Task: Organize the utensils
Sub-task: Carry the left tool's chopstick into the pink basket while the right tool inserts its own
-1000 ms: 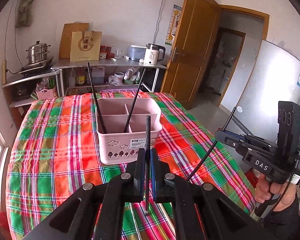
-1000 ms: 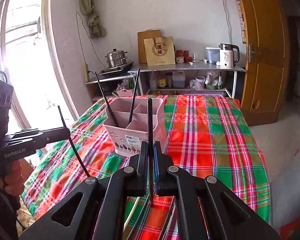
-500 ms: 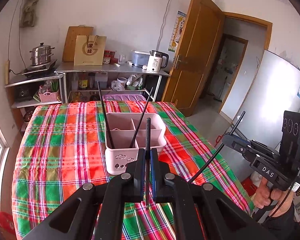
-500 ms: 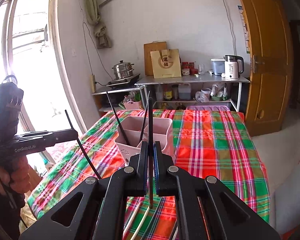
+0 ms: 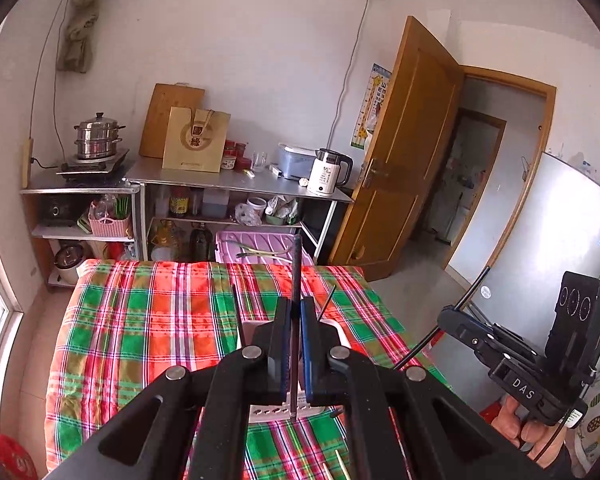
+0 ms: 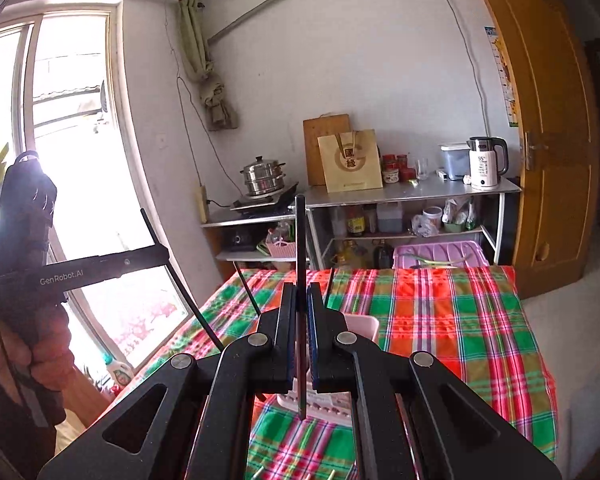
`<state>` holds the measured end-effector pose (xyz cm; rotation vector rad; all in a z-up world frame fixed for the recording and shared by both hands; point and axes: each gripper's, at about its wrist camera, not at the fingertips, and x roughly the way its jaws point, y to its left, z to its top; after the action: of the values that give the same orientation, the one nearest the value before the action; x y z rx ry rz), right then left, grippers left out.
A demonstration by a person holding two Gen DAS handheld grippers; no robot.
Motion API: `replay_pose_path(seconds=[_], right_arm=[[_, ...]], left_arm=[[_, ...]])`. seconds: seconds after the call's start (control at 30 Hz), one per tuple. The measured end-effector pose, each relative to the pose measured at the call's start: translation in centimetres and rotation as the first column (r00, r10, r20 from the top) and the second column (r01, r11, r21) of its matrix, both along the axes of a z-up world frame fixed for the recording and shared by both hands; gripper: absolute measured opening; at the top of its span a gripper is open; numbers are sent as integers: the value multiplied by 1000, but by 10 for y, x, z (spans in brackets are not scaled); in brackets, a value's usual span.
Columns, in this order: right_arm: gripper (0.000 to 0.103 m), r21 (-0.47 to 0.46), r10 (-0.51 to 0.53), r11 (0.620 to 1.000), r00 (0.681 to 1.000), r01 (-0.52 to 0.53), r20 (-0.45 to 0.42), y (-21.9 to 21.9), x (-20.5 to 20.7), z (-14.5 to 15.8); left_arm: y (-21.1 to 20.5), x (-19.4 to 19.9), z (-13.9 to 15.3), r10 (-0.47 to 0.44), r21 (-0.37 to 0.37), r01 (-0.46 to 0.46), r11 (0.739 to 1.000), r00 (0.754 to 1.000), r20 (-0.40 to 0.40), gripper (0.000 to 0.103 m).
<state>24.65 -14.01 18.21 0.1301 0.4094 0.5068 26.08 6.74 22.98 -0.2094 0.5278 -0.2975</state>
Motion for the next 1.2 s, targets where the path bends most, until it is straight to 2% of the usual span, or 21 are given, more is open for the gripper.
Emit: replay_pose_path(seconds=[0.2, 0.37, 0.9, 1.2], right_arm=[[5, 35, -6, 999, 1000, 5, 24, 11, 24, 8], [5, 65, -6, 998, 1000, 5, 10, 17, 41, -1], [5, 19, 11, 1000, 993, -9, -115, 39, 70, -67], [5, -15, 5, 1000, 984, -7, -178, 42, 78, -89]], left_arm=[[6, 25, 7, 12, -15, -11, 1000, 1000, 23, 4], [10, 42, 0, 16, -23, -15, 1000, 999, 29, 4], [25, 72, -73, 12, -77, -18, 997, 998, -68, 4], [24, 82, -106, 18, -63, -27, 998, 990, -139, 4]])
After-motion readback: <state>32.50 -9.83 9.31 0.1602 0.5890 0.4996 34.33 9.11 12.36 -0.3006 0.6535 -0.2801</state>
